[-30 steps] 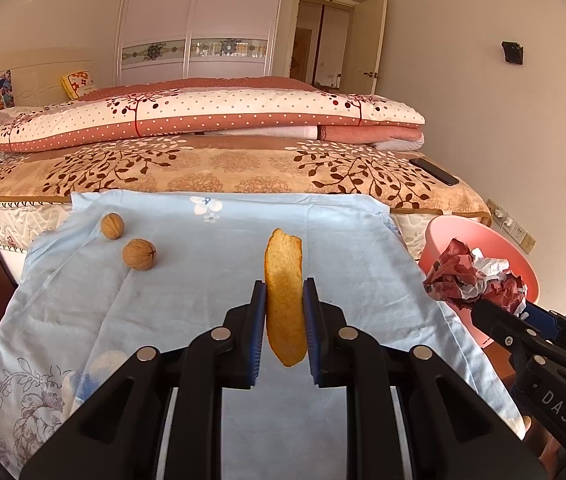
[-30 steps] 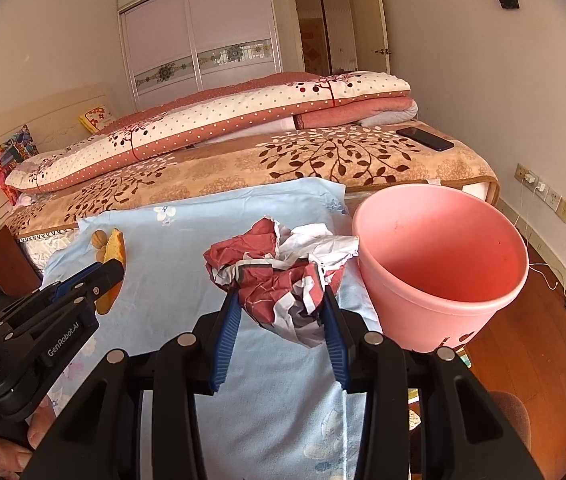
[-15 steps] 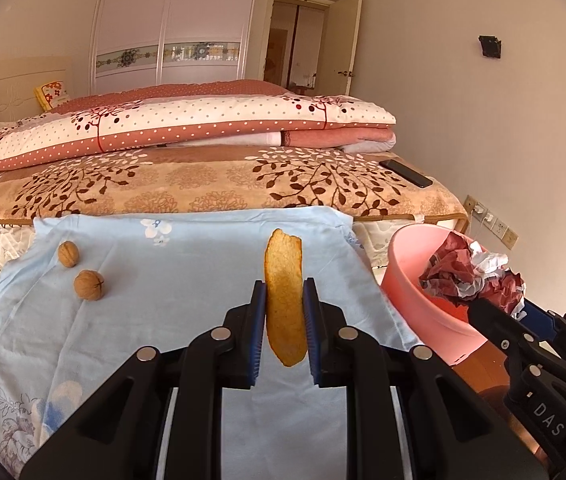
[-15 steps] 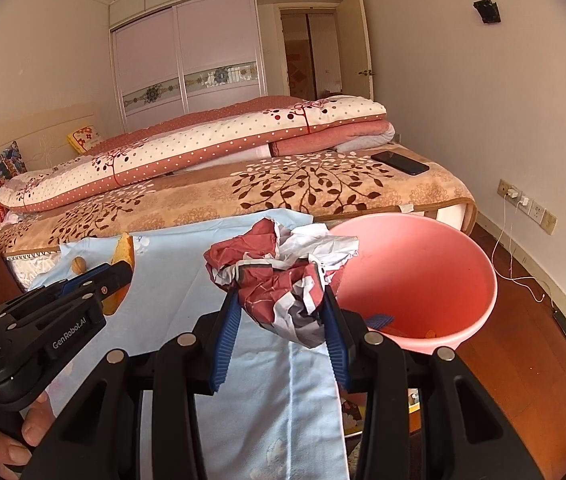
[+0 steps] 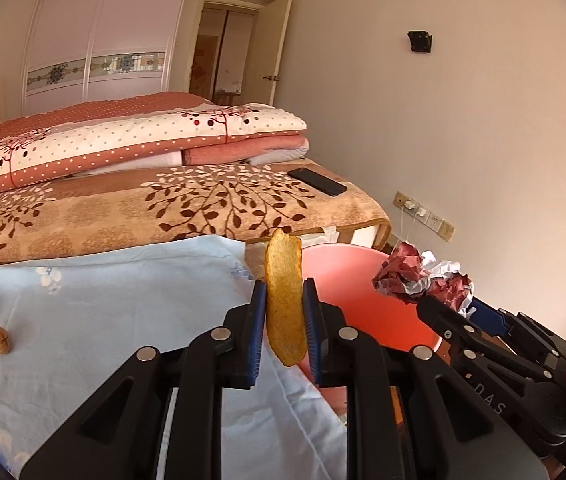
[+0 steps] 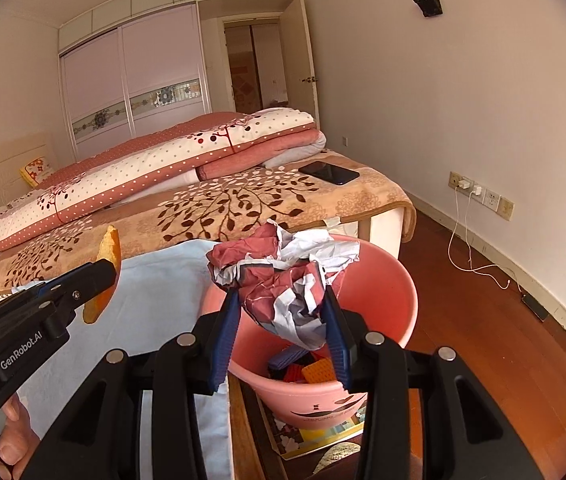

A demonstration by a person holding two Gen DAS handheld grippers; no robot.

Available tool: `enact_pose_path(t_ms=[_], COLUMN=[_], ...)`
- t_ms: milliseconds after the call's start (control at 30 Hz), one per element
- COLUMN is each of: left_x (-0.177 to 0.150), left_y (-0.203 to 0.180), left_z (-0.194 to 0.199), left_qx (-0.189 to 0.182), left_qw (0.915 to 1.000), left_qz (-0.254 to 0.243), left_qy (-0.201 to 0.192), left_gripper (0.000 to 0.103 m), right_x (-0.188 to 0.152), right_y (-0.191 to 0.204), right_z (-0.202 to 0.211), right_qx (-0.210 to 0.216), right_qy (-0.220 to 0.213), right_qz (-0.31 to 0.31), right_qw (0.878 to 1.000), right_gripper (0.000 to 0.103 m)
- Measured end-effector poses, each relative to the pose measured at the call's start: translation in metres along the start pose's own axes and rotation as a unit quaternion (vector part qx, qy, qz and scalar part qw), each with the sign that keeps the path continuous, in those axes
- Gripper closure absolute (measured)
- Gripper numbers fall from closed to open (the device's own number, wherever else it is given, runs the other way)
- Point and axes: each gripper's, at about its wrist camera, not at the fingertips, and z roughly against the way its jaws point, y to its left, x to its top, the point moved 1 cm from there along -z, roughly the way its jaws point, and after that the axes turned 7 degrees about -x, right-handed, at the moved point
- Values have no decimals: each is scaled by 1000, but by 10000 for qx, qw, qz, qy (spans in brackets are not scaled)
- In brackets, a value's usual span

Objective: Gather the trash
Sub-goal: 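Carry the orange peel and red paper over the pink bucket with both tools, then open both tools to drop the peel and paper into the bucket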

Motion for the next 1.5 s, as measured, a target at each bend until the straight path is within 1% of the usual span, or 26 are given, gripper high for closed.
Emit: enact_pose_path(t_ms=[167, 400, 467, 567, 700, 967, 1067, 1100, 1233, 1333, 1500], left_x=[2, -1, -2, -4, -7, -9, -10, -10, -10, -9, -9], left_y=[-16, -25, -23, -19, -21, -22, -23, -23, -19, -19, -22], left_z=[-27, -61, -70, -80, -89, -98, -100, -101, -101, -100, -94], left_qx=[-341, -507, -468, -502, -451, -463, -508, -499, -447, -481, -423], left_qw=[9992, 9974, 9973, 9964, 9959, 9946, 9934, 9933, 9936, 9932, 9938], left_qz=[-40, -162, -124, -21, -127, -221, -232, -231, -141, -112, -213], left_qy=[223, 492, 544, 680, 773, 907, 999, 1017, 1030, 1057, 1003], left_gripper=[85, 85, 85, 85, 85, 84, 81, 78, 63, 61, 60], right_x=[3, 2, 1, 0, -1, -3, -3, -3, -2, -1, 0], right_y=[-12, -15, -16, -17, -18, -20, -22, -23, -29, -32, -31], right_z=[-18, -47, -55, -67, -79, -92, -93, -93, -92, -89, -81], right_qx=[-116, -212, -278, -314, -464, -600, -628, -636, -624, -613, -616], right_qy=[93, 358, 419, 565, 677, 806, 799, 792, 772, 736, 658], right_qz=[-55, -33, -68, -86, -17, 2, -19, -34, -124, -128, -97], right_qw=[9999, 9991, 9987, 9979, 9966, 9949, 9948, 9948, 9950, 9953, 9959], right_gripper=[63, 62, 62, 62, 62, 62, 62, 62, 58, 55, 53])
